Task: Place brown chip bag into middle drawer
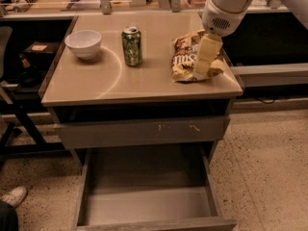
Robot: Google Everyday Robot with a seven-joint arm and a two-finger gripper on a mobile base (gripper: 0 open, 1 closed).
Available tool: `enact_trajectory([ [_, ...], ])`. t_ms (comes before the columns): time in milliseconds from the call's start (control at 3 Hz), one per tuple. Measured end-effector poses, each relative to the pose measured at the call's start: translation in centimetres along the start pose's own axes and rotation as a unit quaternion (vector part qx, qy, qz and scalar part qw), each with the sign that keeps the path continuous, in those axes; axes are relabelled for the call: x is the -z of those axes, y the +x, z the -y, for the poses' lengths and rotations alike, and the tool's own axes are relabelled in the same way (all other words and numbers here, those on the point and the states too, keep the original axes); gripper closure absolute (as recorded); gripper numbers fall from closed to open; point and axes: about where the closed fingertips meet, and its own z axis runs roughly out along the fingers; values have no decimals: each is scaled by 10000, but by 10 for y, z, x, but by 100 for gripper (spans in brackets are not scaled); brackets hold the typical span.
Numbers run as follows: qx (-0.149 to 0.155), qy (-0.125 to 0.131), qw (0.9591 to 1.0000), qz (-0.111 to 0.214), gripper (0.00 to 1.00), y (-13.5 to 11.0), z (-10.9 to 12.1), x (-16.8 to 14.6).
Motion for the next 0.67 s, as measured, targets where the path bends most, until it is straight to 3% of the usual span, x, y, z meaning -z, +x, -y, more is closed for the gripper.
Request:
enact_trajectory([
  [667,70,-24,9999,-136,0,-21,20,-61],
])
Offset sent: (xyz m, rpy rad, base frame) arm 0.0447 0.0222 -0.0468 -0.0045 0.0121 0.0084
